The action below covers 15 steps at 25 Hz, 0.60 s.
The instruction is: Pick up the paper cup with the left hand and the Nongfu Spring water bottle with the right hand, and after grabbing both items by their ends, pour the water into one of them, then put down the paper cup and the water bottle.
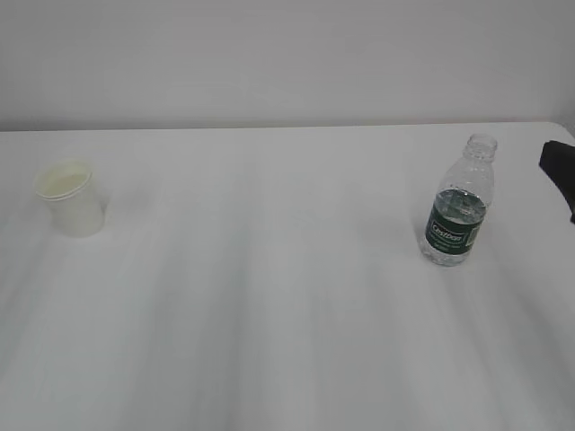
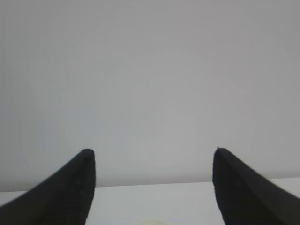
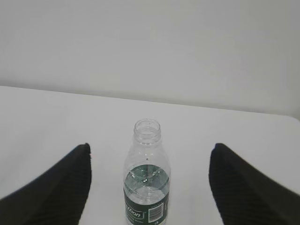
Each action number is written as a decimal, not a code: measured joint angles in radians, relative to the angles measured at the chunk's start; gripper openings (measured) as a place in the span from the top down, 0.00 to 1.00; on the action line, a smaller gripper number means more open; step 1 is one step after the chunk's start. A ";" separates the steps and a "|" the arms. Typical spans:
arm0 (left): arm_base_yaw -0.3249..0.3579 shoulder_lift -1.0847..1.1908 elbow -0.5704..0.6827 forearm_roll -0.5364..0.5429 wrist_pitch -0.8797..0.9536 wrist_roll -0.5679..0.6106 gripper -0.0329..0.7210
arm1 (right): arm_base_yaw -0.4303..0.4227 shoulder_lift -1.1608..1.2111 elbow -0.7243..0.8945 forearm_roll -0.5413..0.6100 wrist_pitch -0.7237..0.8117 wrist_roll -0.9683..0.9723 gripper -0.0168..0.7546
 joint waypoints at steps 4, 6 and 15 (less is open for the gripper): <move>0.000 -0.052 0.000 0.032 0.053 -0.041 0.22 | 0.000 -0.054 0.000 0.000 0.047 0.000 0.21; 0.000 -0.084 -0.011 0.058 0.118 -0.052 0.22 | 0.000 -0.085 -0.001 0.000 0.068 0.000 0.21; 0.000 -0.258 -0.090 0.078 0.313 -0.070 0.22 | 0.000 -0.211 -0.019 -0.004 0.210 0.000 0.21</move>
